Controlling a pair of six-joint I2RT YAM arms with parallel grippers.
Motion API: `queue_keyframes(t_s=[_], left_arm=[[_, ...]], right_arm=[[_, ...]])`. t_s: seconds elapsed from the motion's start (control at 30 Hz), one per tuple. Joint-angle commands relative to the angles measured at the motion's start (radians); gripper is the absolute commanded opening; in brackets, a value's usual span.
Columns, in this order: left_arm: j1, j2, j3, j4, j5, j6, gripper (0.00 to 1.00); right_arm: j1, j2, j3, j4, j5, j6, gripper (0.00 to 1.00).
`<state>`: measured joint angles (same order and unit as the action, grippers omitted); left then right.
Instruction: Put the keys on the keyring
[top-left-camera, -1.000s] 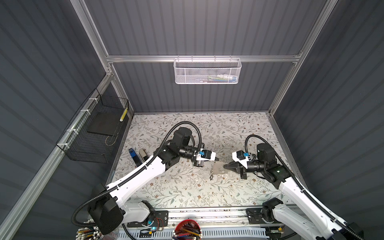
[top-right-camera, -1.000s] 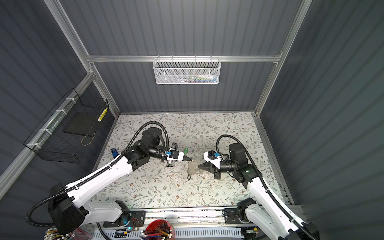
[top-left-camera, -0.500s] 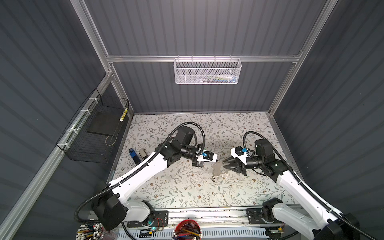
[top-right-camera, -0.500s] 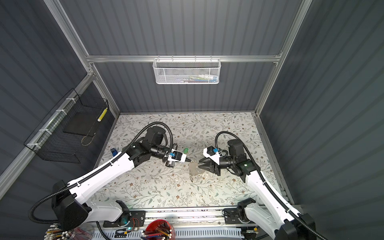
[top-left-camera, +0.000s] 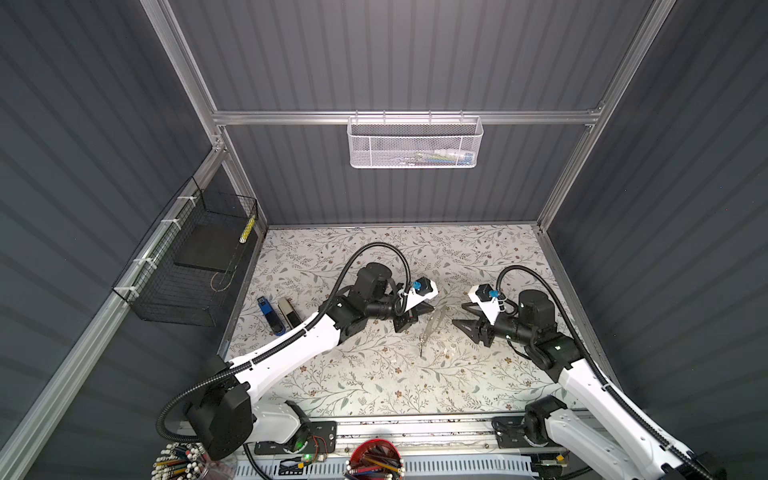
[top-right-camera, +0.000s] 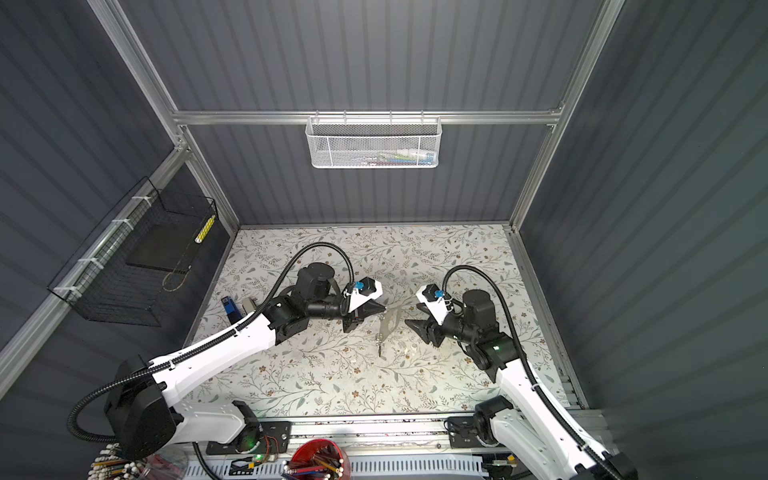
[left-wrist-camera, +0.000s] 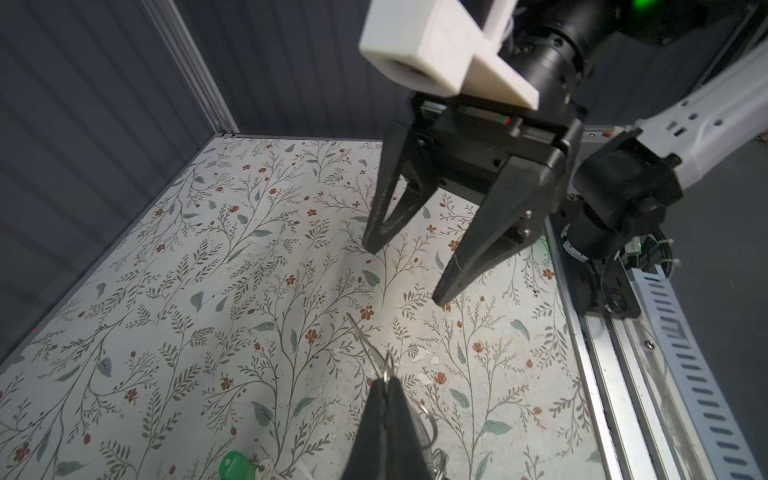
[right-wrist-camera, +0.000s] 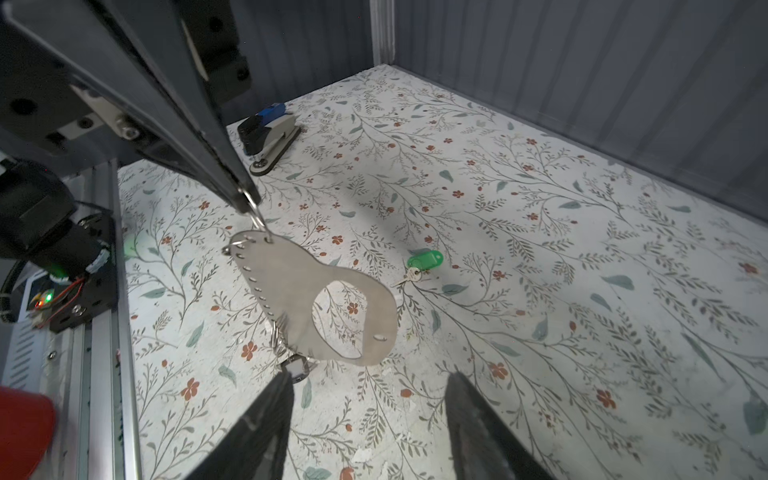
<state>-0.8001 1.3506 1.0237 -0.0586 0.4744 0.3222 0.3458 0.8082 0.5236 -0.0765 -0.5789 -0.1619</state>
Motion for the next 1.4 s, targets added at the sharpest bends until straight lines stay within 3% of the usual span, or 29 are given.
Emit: queue_keyframes(t_s=[0.0,0.17,0.33,0.83,0.93,1.2,1.37], left_arm=[[-0.011,0.019,0.019,0.086,-0.104,-0.186,0.00],[-0.038,0.027,0.027,0.115,-0.190,-0.249,0.00],[-0.052,0.027,0.035,0.136,-0.236,-0.299,0.00],[-0.085,0.019,0.048,0.157,-0.311,-0.390,0.00],[-0.088,0.019,0.046,0.169,-0.314,-0.405,0.00],[-0.090,0.018,0.058,0.168,-0.327,-0.415,0.00],[-0.091,0.021,0.065,0.162,-0.324,-0.414,0.00]], right_arm=[[0.077,-0.045,-0.054,0.115,0.150,0.155,0.61],[0.302,-0.079,-0.114,0.235,0.502,0.138,0.60],[0.405,-0.055,-0.144,0.343,0.683,0.148,0.60],[0.527,0.170,-0.081,0.544,0.915,0.124,0.61],[0.545,0.204,-0.063,0.563,1.010,0.128,0.60],[0.589,0.253,-0.028,0.582,1.212,0.095,0.45],[0.601,0.247,-0.042,0.589,1.251,0.083,0.31]])
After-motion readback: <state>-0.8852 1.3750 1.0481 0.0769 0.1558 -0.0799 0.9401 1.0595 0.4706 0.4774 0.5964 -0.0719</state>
